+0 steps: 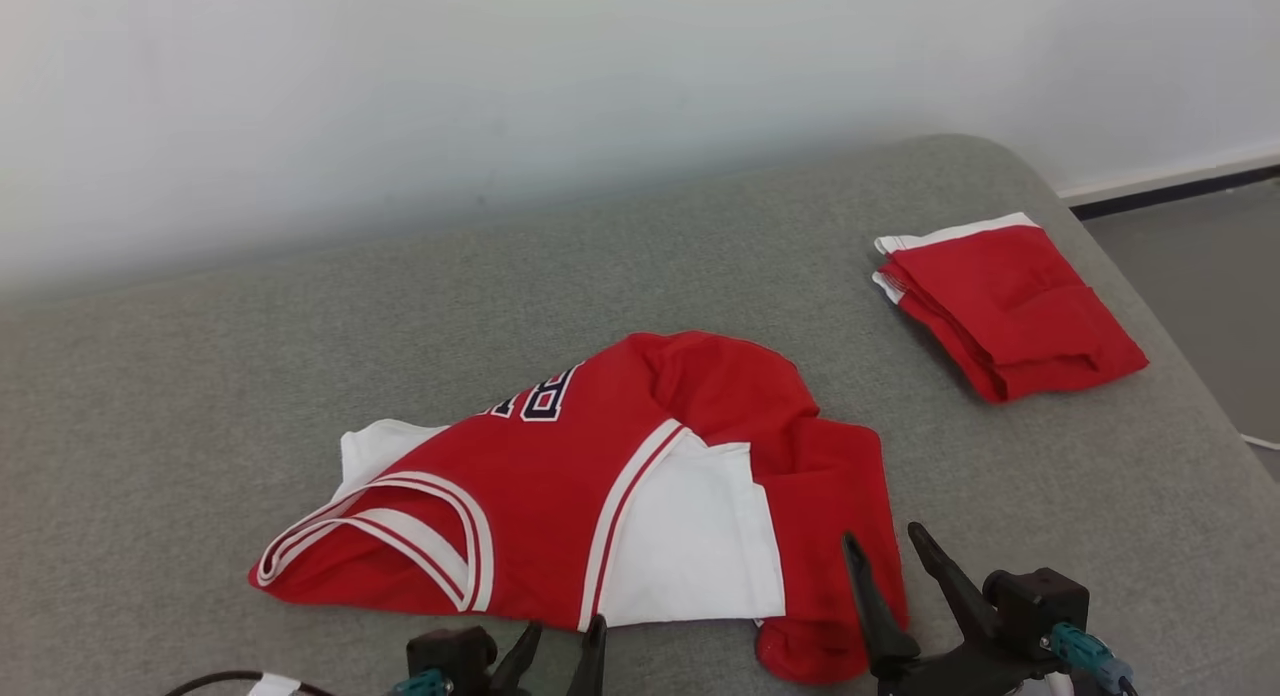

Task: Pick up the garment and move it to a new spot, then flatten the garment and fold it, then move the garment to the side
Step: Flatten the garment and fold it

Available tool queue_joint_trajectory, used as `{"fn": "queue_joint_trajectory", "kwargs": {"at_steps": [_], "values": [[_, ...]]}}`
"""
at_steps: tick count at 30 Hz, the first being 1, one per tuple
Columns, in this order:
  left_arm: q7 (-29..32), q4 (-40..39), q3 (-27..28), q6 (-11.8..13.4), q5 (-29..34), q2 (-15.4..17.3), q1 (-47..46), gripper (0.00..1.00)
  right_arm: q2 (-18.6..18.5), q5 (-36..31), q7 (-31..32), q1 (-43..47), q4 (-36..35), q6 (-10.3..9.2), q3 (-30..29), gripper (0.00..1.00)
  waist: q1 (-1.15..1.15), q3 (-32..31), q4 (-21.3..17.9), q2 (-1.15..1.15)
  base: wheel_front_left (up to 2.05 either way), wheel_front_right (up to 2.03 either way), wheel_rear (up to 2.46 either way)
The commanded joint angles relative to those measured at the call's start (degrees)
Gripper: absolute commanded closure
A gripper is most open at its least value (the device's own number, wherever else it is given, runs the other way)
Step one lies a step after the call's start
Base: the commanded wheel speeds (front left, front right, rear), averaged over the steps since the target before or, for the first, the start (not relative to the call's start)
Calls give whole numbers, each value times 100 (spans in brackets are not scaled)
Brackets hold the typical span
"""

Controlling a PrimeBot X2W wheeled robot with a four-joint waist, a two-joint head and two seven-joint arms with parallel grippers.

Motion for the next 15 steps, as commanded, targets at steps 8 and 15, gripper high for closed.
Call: {"fn": "queue_joint_trajectory", "kwargs": {"at_steps": [8,15], "values": [[-209,394,-428,180,172,-2,-407,0,0,-20,-57,-101,16,-14,-21,0,0,163,-297,0,0,0,0],[-383,976,-775,481,731,82,-760,67,1,24,-100,-108,51,-14,-18,0,0,196,-262,0,0,0,0]]}}
